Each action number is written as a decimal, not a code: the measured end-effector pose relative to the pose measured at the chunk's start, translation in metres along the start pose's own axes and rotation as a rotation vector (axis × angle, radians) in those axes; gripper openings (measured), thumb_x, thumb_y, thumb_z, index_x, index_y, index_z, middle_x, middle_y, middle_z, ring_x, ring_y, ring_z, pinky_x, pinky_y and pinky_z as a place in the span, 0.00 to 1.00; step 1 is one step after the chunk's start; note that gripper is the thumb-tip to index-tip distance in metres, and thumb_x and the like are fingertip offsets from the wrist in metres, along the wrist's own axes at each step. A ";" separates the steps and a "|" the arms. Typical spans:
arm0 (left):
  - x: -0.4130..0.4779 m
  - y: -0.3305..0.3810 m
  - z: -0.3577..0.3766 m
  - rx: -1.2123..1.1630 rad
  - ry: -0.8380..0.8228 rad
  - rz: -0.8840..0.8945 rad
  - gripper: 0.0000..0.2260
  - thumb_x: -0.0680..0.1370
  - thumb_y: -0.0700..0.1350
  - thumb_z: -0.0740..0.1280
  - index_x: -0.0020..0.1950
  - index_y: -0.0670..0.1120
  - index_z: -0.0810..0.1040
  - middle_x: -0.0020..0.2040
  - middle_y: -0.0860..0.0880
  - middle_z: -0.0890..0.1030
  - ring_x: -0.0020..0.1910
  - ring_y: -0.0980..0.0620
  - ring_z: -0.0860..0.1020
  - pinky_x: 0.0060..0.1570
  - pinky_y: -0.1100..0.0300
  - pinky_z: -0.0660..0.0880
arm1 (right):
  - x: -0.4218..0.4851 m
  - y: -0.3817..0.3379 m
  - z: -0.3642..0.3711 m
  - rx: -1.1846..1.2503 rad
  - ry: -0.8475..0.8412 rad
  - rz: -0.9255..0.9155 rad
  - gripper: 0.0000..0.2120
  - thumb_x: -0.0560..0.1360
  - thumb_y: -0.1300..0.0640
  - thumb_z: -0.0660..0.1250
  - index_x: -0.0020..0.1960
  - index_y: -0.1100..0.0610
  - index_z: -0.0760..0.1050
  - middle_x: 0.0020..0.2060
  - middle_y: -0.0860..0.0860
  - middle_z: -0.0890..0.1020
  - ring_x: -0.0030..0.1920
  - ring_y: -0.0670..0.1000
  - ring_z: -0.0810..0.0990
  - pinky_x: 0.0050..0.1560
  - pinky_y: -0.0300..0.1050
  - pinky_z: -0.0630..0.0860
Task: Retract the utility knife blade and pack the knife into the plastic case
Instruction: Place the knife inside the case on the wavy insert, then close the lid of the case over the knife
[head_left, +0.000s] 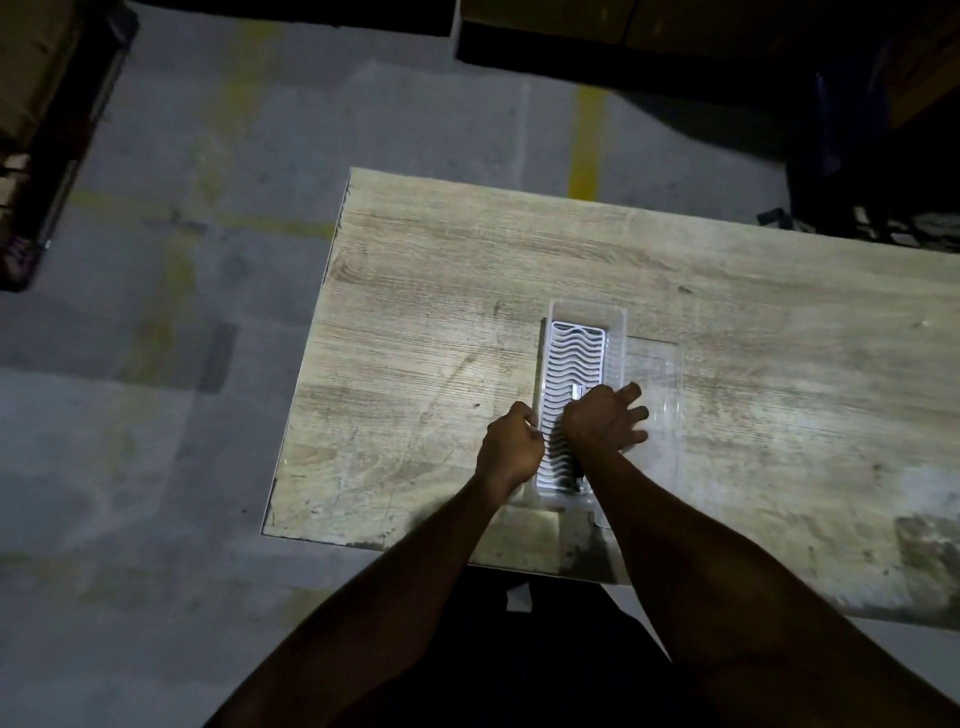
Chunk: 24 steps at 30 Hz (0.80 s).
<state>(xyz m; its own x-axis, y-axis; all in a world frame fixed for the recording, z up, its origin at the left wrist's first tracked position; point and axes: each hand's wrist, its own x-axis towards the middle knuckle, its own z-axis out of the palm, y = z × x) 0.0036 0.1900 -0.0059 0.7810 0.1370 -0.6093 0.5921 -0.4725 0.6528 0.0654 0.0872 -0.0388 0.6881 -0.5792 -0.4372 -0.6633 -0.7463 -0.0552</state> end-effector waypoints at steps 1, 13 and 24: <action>0.000 0.000 0.000 -0.007 0.001 0.000 0.08 0.75 0.41 0.62 0.52 0.46 0.76 0.51 0.42 0.83 0.50 0.40 0.81 0.48 0.50 0.79 | 0.000 0.001 0.000 0.001 0.001 -0.007 0.13 0.69 0.53 0.72 0.53 0.53 0.79 0.69 0.55 0.64 0.66 0.62 0.65 0.65 0.64 0.64; -0.007 0.003 -0.005 -0.106 -0.012 -0.014 0.06 0.75 0.37 0.64 0.51 0.44 0.76 0.46 0.39 0.83 0.42 0.41 0.82 0.41 0.53 0.80 | -0.014 0.083 -0.042 0.494 0.167 -0.392 0.05 0.76 0.60 0.66 0.48 0.62 0.72 0.57 0.63 0.74 0.56 0.64 0.74 0.54 0.53 0.72; -0.024 -0.012 -0.003 -0.126 -0.087 -0.054 0.03 0.77 0.37 0.66 0.47 0.44 0.74 0.39 0.41 0.77 0.29 0.46 0.75 0.31 0.57 0.74 | 0.006 0.201 -0.043 0.411 -0.113 -0.042 0.06 0.75 0.55 0.68 0.44 0.58 0.78 0.47 0.59 0.84 0.51 0.61 0.81 0.48 0.48 0.76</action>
<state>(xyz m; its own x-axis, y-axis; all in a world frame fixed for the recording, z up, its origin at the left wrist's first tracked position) -0.0219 0.1945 0.0024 0.7308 0.0807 -0.6778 0.6568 -0.3533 0.6662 -0.0517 -0.0802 -0.0142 0.6953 -0.4944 -0.5216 -0.7135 -0.5624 -0.4179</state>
